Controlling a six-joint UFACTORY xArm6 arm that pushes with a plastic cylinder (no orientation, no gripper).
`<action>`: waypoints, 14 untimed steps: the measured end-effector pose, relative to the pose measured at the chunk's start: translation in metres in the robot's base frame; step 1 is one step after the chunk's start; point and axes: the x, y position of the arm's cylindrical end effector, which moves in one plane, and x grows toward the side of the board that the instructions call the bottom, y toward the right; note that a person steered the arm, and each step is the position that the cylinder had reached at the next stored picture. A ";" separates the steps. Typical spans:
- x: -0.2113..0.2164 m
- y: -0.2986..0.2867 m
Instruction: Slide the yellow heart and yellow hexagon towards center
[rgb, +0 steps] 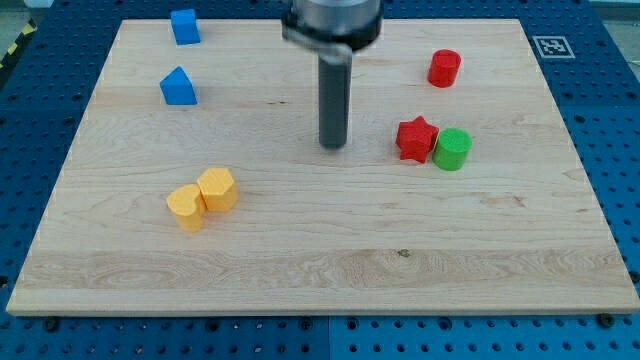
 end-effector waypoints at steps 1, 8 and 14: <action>0.061 0.000; 0.070 -0.130; 0.043 -0.100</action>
